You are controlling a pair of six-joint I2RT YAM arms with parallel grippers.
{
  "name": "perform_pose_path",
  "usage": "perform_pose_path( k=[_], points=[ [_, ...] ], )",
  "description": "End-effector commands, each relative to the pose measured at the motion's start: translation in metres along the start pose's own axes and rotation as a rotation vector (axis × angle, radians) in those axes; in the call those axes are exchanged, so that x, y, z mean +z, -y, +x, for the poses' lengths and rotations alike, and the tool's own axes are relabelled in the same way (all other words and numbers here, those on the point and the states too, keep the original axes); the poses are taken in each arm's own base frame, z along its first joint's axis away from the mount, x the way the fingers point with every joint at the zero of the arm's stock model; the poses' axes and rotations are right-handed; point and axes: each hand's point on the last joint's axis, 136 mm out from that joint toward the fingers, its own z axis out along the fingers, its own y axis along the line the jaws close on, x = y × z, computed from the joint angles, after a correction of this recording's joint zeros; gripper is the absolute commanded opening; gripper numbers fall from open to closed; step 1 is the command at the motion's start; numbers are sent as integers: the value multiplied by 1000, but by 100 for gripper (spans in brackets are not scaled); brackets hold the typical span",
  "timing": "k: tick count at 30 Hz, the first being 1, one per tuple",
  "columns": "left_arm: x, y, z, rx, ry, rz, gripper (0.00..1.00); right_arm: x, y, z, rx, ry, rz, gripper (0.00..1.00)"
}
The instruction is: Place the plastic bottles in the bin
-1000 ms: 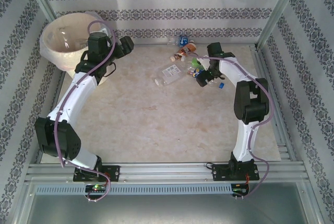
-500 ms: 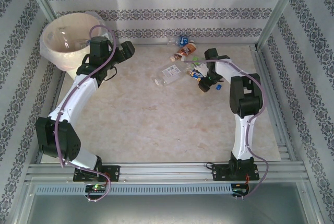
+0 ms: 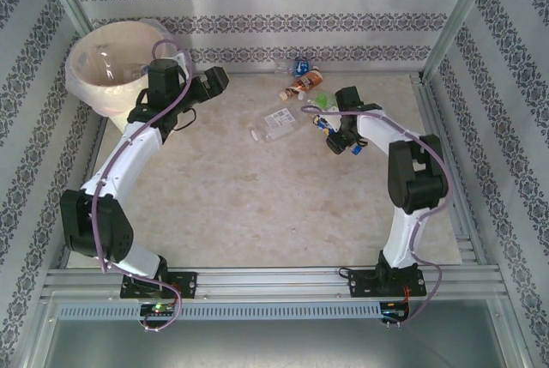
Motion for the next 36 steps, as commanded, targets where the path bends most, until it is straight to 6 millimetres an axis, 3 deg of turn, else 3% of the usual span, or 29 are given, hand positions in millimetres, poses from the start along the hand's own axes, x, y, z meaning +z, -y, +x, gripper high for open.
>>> perform_pose_path(
  k=[1, 11, 21, 28, 31, 36],
  points=[
    [9, 33, 5, 29, -37, 175, 100, -39, -1, -42, 88, 217, 29, 54],
    [17, 78, 33, 91, -176, 422, 100, -94, -57, -86, 218, 458, -192, 52],
    [29, 107, 62, 140, -282, 510, 100, -126, -119, -121, 367, 632, -525, 51],
    [45, 105, 73, 130, -317, 466, 100, -137, -147, -150, 377, 724, -698, 52],
    [48, 112, 75, 145, -324, 497, 100, -144, -165, -156, 326, 706, -788, 53],
    [51, 114, 69, 152, -279, 499, 100, -149, -178, -160, 287, 690, -843, 54]
  ],
)
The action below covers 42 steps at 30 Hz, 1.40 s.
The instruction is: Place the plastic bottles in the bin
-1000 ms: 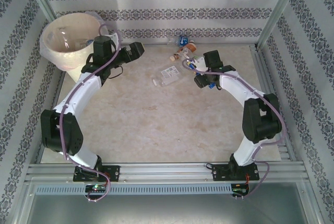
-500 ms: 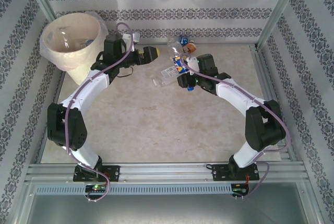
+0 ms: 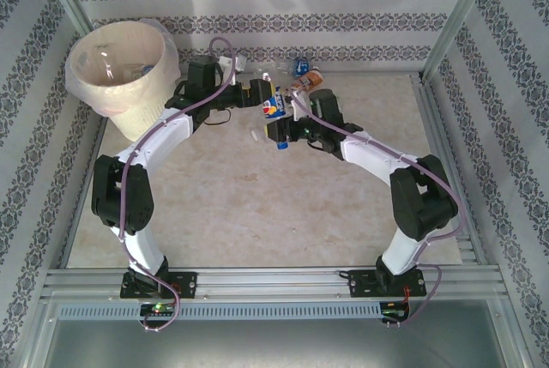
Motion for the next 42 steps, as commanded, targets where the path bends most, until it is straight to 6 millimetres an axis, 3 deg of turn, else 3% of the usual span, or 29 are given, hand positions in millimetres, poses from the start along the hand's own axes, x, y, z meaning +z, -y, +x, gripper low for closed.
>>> perform_pose_path(
  k=[1, 9, 15, 19, 22, 27, 32, 42],
  points=[
    [2, 19, -16, 74, 46, 48, 100, 2, -29, -14, -28, 9, -121, 54],
    [7, 1, -28, 51, 96, -39, 95, 4, -53, -13, -35, -35, -225, 55],
    [10, 4, -37, 0, 141, 5, 75, 5, -54, -22, -38, -22, -214, 57],
    [8, 4, -35, -18, 132, -8, 62, -1, -46, -30, -36, 12, -151, 64],
    [4, 3, -38, -29, 140, -25, 58, -9, -44, -33, -45, 42, -141, 69],
    [-1, 9, -46, -30, 159, -10, 56, -24, -37, -38, -36, 81, -115, 85],
    [-16, 8, -61, -3, 206, -52, 56, -50, -33, -50, -57, 150, -69, 97],
    [-77, 2, -100, 103, 353, -309, 57, -110, -2, -71, -70, 375, 235, 98]
  ],
)
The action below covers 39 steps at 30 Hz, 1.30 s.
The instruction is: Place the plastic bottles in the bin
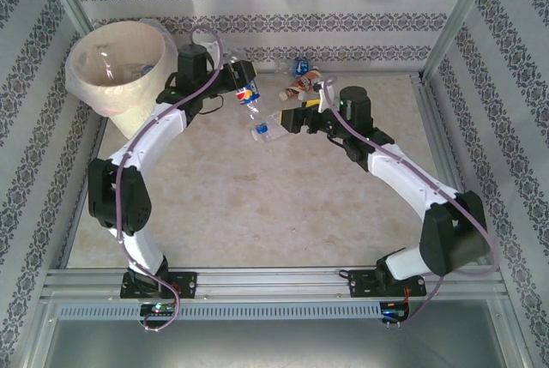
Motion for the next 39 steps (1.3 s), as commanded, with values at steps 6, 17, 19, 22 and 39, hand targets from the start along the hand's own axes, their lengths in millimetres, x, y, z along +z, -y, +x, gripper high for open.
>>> perform_pose_path(
  k=[6, 17, 19, 22, 39],
  points=[
    [-86, 7, -86, 203, 302, -284, 56, -35, 33, -28, -47, 173, 261, 98],
    [-180, 3, -167, 375, 637, -571, 54, -39, 47, -24, -10, 177, 335, 98],
    [-195, -3, -181, 380, 691, -603, 54, -38, 48, -24, -3, 177, 336, 98],
    [-213, -11, -202, 385, 743, -637, 54, -35, 49, -24, 6, 176, 333, 98],
    [-260, -123, -254, 377, 785, -960, 55, -29, 54, -20, 53, 152, 344, 98]
  ],
)
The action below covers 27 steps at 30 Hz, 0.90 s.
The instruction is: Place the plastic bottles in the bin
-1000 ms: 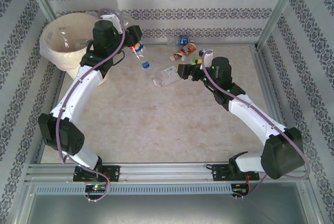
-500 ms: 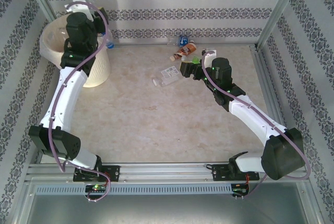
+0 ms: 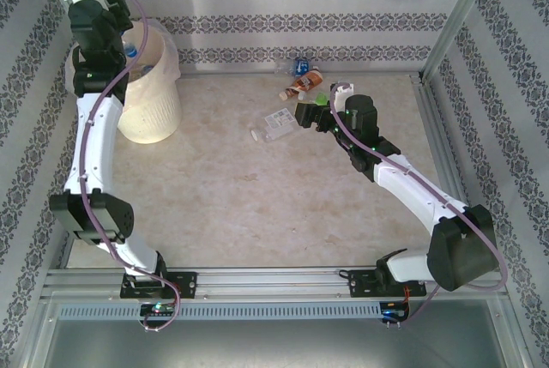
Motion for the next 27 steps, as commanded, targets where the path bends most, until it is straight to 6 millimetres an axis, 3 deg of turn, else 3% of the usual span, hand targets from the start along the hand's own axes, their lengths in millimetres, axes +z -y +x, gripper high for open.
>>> perform_pose_path(
  k=[1, 8, 20, 24, 27],
  points=[
    [19, -25, 16, 9, -13, -72, 55, 1, 5, -11, 23, 22, 24, 98],
    [40, -57, 73, -60, -127, -124, 56, 0, 9, -6, 28, -1, 46, 98],
    [51, -79, 179, -106, -346, -173, 61, 4, 15, 4, 54, -30, 65, 98],
    [54, -82, 205, -130, -419, -186, 69, 6, 16, 9, 63, -50, 65, 98],
    [55, -91, 212, -136, -475, -252, 86, 6, 17, 12, 64, -60, 68, 98]
  ],
)
